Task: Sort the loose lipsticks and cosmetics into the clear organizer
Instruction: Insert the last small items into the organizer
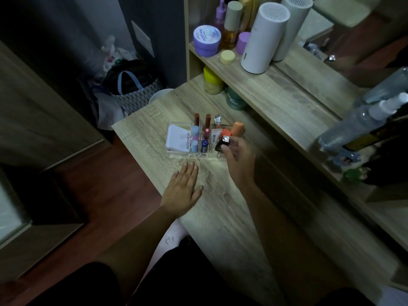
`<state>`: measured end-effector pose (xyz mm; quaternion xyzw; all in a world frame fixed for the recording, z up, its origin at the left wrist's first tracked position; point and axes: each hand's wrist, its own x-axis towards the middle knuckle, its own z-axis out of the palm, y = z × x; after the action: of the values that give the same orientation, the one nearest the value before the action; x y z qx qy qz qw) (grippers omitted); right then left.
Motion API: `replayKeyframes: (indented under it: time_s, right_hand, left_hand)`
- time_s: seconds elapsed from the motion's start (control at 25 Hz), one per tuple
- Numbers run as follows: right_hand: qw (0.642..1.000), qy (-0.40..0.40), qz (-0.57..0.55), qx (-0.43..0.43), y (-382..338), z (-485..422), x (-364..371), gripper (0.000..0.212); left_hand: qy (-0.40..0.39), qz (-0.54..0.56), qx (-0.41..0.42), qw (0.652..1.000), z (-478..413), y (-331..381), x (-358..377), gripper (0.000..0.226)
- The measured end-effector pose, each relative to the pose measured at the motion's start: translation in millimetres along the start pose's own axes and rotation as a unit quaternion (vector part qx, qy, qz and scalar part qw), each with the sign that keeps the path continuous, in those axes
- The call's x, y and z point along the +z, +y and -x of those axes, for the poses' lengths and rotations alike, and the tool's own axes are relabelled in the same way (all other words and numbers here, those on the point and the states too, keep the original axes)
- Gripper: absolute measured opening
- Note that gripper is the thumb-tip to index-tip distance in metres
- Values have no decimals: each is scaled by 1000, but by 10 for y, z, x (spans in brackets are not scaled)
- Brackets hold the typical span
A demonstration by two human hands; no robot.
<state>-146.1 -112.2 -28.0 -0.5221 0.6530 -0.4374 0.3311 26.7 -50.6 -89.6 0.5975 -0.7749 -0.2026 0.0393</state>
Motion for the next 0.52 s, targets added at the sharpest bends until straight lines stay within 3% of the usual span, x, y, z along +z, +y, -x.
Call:
replayKeyframes:
  time_s: [0.28, 0.52]
  right_hand:
    - [999, -22, 36, 4, 103, 18, 132, 28]
    - [996, 5, 86, -10, 66, -18, 226, 26]
  left_hand:
    - [2, -12, 1, 1000, -1, -7, 24, 63]
    - [3, -15, 6, 1000, -5, 6, 7, 63]
